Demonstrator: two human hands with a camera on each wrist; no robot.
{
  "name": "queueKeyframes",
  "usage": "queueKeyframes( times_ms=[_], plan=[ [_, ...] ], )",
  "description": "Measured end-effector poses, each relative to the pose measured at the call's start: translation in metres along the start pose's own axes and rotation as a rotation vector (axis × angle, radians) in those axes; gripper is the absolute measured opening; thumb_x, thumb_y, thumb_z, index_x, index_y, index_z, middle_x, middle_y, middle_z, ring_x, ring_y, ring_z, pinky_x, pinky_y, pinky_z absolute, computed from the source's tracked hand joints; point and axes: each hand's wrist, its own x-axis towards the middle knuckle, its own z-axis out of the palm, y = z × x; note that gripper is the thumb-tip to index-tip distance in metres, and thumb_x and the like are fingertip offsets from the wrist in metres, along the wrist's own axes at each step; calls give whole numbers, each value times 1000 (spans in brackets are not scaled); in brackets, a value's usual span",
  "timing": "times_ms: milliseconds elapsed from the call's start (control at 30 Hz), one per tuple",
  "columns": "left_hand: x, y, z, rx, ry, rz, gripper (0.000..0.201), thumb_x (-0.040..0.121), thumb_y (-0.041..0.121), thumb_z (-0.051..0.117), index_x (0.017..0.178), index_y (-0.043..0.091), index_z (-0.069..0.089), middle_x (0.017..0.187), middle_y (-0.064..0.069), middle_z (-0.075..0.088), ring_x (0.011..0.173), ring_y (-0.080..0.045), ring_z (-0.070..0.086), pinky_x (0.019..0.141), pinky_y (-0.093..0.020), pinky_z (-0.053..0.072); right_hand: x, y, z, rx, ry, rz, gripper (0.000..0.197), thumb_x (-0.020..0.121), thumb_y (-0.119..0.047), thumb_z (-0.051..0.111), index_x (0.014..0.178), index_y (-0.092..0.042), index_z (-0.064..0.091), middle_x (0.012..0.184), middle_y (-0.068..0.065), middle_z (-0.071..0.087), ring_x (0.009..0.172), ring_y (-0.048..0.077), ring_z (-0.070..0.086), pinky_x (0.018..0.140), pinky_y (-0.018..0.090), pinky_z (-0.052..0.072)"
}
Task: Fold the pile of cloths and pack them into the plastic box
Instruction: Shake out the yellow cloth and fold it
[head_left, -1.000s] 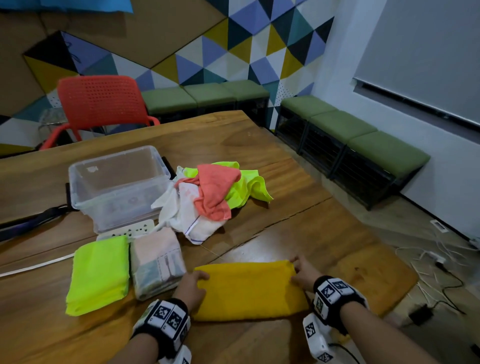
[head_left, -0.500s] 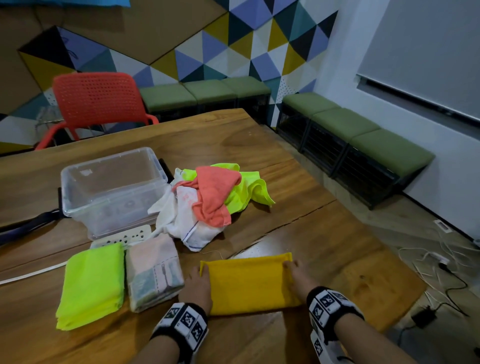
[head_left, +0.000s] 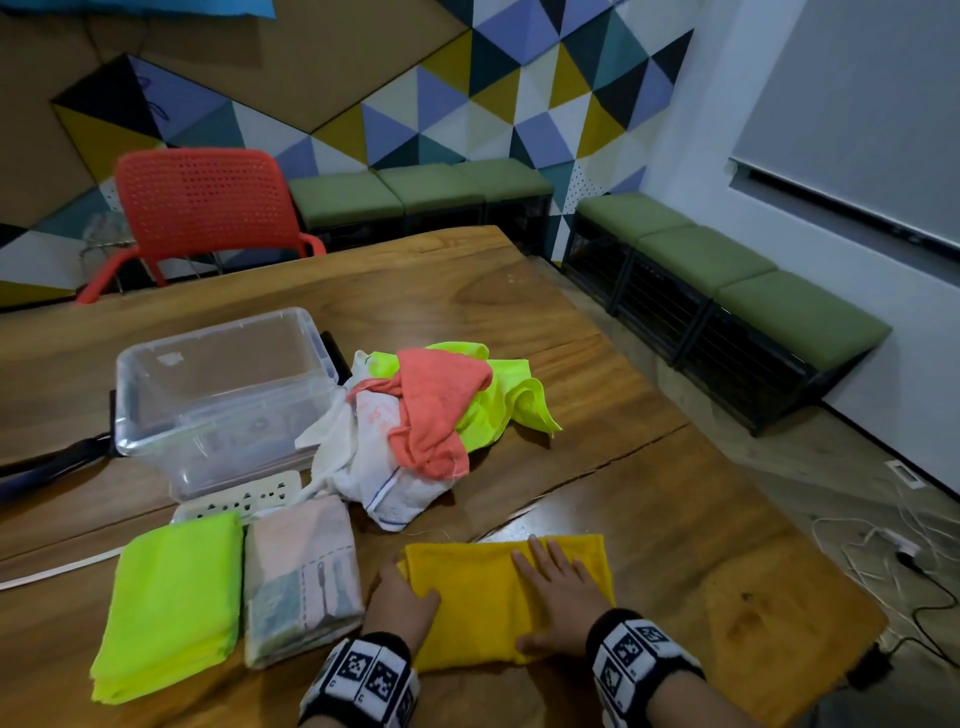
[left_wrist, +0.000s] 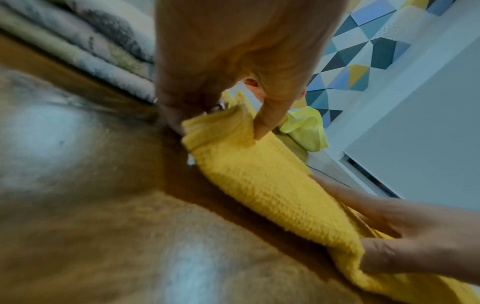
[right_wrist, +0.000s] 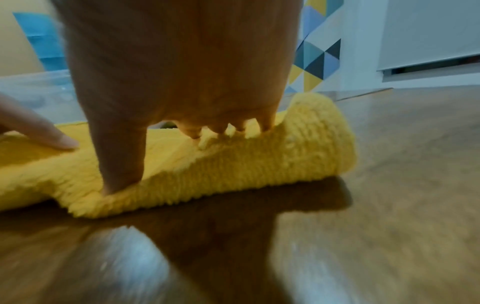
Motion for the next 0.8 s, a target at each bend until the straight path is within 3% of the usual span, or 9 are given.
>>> queueKeyframes(
  times_ms=[100, 133, 233, 300, 367, 467, 667, 733, 800],
  plan=[
    [7, 4, -5, -71, 92, 118, 67, 90, 12, 58, 144, 12, 19, 135, -20, 48, 121, -34, 50, 98, -36, 40, 5, -6, -14, -6, 1, 11, 107, 78, -63, 57, 148, -27, -15, 155, 6, -25, 144, 30, -19, 115, 54, -7],
    [10, 5, -9, -66, 119, 151, 66, 90, 11, 57, 144, 14, 19, 134, -20, 49, 120, -34, 51, 98, -36, 40, 8, -13, -18, -9, 24, -12, 105, 77, -72, 48, 148, -28, -14, 155, 7, -25, 144, 31, -19, 114, 55, -8],
    [18, 4, -21, 7, 145, 262, 60, 92, 8, 53, 142, 21, 23, 134, -17, 51, 116, -31, 54, 95, -33, 42, 18, -40, -22, -38, 129, -86, 121, 50, -95, 10, 149, -28, -11, 150, 9, -31, 144, 32, -18, 114, 54, -9],
    [20, 2, -26, 107, 121, 356, 51, 93, 8, 50, 138, 24, 32, 132, -11, 52, 116, -26, 54, 93, -30, 42, 28, -56, -17, -62, 139, -64, 108, 64, -86, 17, 149, -25, -10, 146, 9, -34, 144, 33, -18, 114, 54, -9],
    [21, -3, -26, 179, 82, 452, 41, 95, 11, 47, 132, 27, 43, 135, -2, 50, 122, -18, 50, 97, -25, 39, 35, -65, -12, -22, 97, -12, 100, 79, -70, 42, 150, -24, -11, 153, 9, -28, 143, 33, -20, 113, 55, -9],
    [22, -7, -22, 231, 90, 533, 36, 96, 15, 45, 129, 29, 49, 136, 3, 48, 123, -13, 47, 99, -21, 37, 40, -67, -13, 22, 97, 20, 108, 76, -68, 53, 149, -25, -13, 156, 7, -23, 143, 32, -21, 113, 57, -10],
    [24, 5, -25, 231, 178, 467, 40, 98, 16, 41, 136, 29, 43, 140, 4, 46, 125, -14, 47, 98, -24, 39, 49, -60, -13, -20, 96, -9, 115, 67, -80, 46, 147, -28, -18, 155, 7, -25, 142, 34, -22, 111, 60, -13],
    [23, 7, -26, 220, 169, 446, 44, 97, 17, 43, 140, 29, 37, 142, 1, 46, 124, -16, 49, 95, -25, 41, 46, -58, -14, -6, 201, -45, 107, 65, -80, 32, 150, -24, 3, 159, 9, -6, 146, 34, -4, 113, 60, -2],
    [18, 9, -24, 155, 134, 463, 54, 95, 17, 48, 144, 28, 27, 139, -3, 49, 120, -20, 53, 91, -26, 44, 39, -52, -14, 65, 455, -23, 74, 75, -64, 31, 132, -20, 47, 142, 9, 45, 129, 30, 46, 105, 48, 37]
  ],
)
